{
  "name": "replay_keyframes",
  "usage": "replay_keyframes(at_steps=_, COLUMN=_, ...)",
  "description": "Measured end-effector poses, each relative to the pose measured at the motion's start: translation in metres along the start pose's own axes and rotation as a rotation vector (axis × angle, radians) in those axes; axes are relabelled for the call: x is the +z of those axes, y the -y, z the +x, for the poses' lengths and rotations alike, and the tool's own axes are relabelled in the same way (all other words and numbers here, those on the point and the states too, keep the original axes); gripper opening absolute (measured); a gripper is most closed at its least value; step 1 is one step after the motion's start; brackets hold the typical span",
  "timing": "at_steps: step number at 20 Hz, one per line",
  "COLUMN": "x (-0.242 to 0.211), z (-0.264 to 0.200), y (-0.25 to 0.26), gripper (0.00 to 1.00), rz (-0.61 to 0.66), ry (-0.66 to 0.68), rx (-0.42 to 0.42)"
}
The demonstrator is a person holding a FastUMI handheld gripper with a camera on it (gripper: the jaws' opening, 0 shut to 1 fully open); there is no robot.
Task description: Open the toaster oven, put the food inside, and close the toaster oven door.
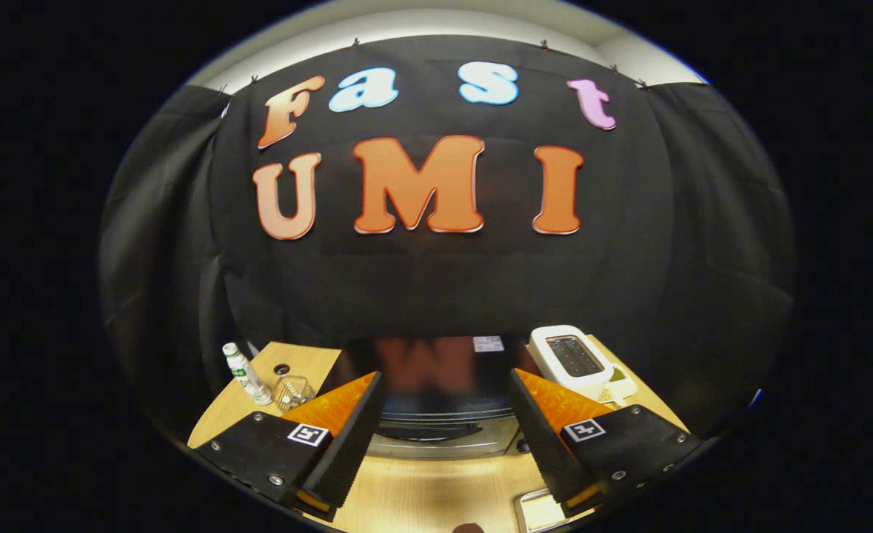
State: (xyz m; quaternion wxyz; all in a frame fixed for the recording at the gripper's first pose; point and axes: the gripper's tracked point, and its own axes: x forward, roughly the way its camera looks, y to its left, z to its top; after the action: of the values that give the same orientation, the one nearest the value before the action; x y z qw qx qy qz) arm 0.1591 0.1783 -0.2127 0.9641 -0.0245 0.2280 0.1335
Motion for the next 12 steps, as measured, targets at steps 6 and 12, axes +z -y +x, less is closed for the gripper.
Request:
replay_keyframes(at_steps=6, x=-0.052, z=0.047, y=0.001, gripper=0.99, rz=-0.011, ry=-0.143, rx=-0.016)
replay_keyframes(at_steps=12, x=-0.093, z=0.068, y=-0.008, gripper=1.00, rz=-0.018, ry=-0.233, rx=-0.014)
